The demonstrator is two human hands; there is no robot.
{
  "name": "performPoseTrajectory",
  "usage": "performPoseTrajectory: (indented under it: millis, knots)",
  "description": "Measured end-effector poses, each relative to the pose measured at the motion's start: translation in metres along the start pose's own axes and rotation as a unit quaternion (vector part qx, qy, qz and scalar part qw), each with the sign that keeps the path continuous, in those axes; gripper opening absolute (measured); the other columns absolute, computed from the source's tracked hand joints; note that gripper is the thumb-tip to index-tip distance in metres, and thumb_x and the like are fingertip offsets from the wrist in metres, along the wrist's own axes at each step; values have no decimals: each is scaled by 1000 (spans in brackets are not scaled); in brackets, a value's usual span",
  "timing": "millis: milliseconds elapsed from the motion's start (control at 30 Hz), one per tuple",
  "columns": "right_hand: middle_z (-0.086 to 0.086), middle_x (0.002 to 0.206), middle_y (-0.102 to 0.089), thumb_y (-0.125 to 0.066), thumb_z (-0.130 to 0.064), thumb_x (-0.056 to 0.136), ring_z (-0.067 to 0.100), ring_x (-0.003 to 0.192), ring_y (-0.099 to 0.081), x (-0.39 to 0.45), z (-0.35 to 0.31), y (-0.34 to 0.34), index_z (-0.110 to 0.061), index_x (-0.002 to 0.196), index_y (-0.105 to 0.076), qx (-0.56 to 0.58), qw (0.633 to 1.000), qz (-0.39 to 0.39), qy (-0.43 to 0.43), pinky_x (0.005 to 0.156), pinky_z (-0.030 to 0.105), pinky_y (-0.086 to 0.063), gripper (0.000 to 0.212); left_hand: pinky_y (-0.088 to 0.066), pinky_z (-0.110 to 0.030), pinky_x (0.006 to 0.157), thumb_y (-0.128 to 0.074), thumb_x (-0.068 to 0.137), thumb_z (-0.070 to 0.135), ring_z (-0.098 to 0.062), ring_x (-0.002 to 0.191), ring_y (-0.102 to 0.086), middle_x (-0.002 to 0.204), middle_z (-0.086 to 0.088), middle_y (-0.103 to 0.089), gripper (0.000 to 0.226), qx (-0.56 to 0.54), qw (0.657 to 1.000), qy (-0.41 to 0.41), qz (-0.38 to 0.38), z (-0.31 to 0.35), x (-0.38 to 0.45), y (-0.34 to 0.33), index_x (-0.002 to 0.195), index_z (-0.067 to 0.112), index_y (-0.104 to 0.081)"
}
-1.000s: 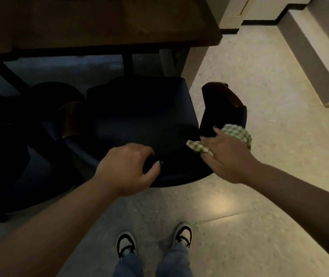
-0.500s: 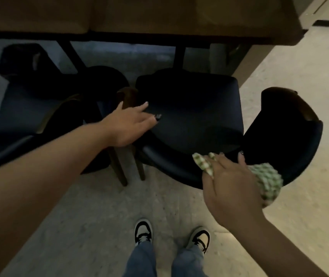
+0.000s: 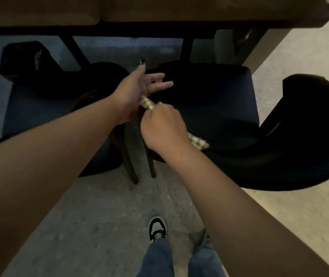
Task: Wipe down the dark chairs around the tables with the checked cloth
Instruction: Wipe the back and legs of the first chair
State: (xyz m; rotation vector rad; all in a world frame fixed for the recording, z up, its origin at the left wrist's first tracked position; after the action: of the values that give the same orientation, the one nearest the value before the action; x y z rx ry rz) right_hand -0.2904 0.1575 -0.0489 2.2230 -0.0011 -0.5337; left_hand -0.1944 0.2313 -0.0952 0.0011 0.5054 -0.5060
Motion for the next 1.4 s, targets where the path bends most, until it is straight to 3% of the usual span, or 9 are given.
performPoseTrajectory:
  millis: [200,500,733,800,967,1067,1167,1300,1400]
  knots:
    - [5,156,-13,-42,-28,92,35,144,13,3,6,-3,-23,145,-34,-12,997,-31,63,113,65,-3,53,-40,-28,103,-7,104,46,-9,120,-57,121,-9,-67,70,-47,998,17,-43,-1,-2,1,120,4,-60]
    - [11,134,-40,-54,-18,90,23,105,-52,-27,38,-6,-9,127,-54,-148,944,60,288,79,39,-52,38,-32,-8,84,-16,107,34,16,102,-49,116,8,-69,50,238,967,-66,-60,-10,-1,0,124,19,-60]
    - [23,136,-48,-43,-10,86,32,124,-47,-55,74,0,2,132,-51,-248,904,84,339,108,35,-34,48,-42,-30,105,-51,98,18,-11,111,-62,97,7,-71,17,349,931,-90,-58,-17,8,-4,108,20,-65]
    - [21,136,-49,-44,-14,86,27,119,-49,-55,72,3,0,133,-51,-238,916,83,311,102,26,-36,50,-41,-13,98,-57,93,13,-10,113,-60,88,10,-69,21,379,917,-116,-43,-22,8,-4,111,19,-65]
    - [18,129,-55,-54,-17,83,28,106,-62,-45,56,-5,-2,128,-56,-220,938,82,256,82,32,-53,48,-42,-28,91,-39,102,21,-16,98,-61,92,-3,-70,37,387,906,-169,15,-19,-1,-9,80,26,-68]
    - [8,148,-38,-51,-18,92,28,128,-46,-42,55,2,-13,142,-42,-179,955,39,231,97,52,-47,51,-43,-36,85,-29,101,34,-11,82,-60,74,5,-63,47,378,905,-193,28,-20,-3,-12,90,20,-72]
    - [-7,156,-18,-41,-25,98,16,134,-35,-38,56,13,-28,149,-26,-131,966,-26,219,108,42,-37,53,-43,-44,93,-26,96,38,-23,95,-61,82,-8,-67,45,356,902,-237,54,-27,-5,-13,74,32,-65]
    - [-6,150,-26,-40,-29,97,17,112,-53,-41,56,9,-28,148,-29,-174,952,15,252,89,32,-47,52,11,-34,119,-21,97,34,-19,104,-60,73,3,-64,53,361,888,-271,88,-39,1,-10,78,28,-70]
    - [-6,142,-34,-37,-34,97,18,96,-56,-41,59,-3,-30,146,-29,-226,930,82,278,72,28,-41,50,-9,-51,120,-27,93,27,-5,108,-59,86,7,-69,53,290,907,-298,67,-47,3,-6,64,37,-70]
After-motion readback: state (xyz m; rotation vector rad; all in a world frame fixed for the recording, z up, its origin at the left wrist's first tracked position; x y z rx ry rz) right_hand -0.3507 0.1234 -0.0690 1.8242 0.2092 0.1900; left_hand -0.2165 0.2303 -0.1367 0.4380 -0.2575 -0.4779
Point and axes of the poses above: each hand's wrist, its own x-axis towards the middle knuckle, its own y-axis out of the back of the hand, z = x × y, the point moved 1 cm from there along x, towards the middle knuckle
